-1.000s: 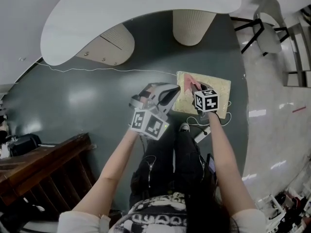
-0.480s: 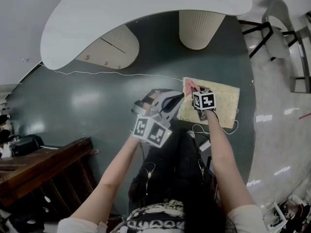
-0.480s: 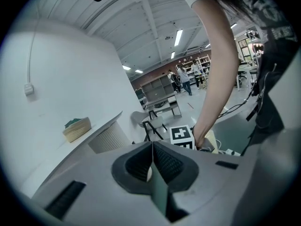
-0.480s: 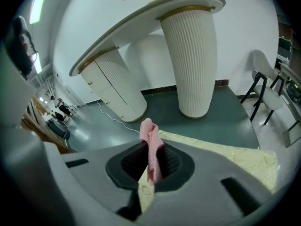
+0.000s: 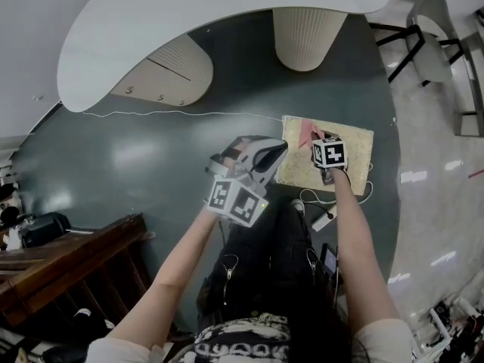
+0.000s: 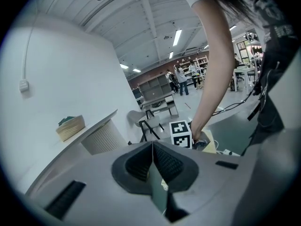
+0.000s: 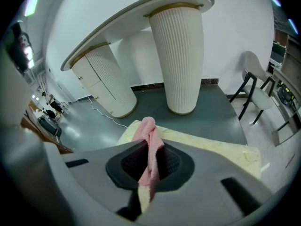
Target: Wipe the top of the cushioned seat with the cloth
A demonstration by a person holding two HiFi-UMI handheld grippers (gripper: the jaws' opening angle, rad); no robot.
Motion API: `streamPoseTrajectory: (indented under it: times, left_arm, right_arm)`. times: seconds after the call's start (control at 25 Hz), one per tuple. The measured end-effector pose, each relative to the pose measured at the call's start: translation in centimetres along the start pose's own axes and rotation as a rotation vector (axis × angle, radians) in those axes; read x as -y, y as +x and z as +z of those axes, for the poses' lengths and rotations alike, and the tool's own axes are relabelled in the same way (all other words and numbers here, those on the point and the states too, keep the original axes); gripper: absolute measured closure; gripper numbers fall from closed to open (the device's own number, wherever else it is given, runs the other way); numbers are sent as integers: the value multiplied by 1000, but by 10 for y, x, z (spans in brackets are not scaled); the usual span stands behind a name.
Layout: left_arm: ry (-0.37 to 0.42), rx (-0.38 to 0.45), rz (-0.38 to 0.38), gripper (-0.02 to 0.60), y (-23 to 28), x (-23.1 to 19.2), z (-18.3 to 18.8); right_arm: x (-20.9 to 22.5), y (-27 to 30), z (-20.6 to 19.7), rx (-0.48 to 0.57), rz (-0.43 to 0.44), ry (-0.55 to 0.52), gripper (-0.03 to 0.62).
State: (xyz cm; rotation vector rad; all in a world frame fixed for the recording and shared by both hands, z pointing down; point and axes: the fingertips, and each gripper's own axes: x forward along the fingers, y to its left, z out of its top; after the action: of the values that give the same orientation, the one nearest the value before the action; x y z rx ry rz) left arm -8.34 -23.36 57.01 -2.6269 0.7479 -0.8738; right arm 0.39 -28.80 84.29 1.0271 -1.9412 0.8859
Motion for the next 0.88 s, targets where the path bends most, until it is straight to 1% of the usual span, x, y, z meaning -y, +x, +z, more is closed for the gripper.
streamPoseTrajectory:
  times: [0.2, 0.4, 0.64, 0.76, 0.88]
  left_arm:
    - [1, 12, -13, 575, 8, 6, 11]
    - [8, 18, -37, 574, 20, 17, 21]
    - [50, 40, -83, 574, 35, 32, 44]
    - [66, 45, -104, 575, 39, 39, 52]
    - [66, 46, -113, 574, 41, 45, 57]
  right_arm:
    - [48, -23, -16, 6, -72, 56, 585]
    - [102, -49, -41, 1, -158, 116, 585]
    - [159, -81, -68, -13, -246, 146, 585]
    - [181, -94, -82, -29, -286, 165, 585]
    - [191, -106, -87, -11, -289, 182, 586]
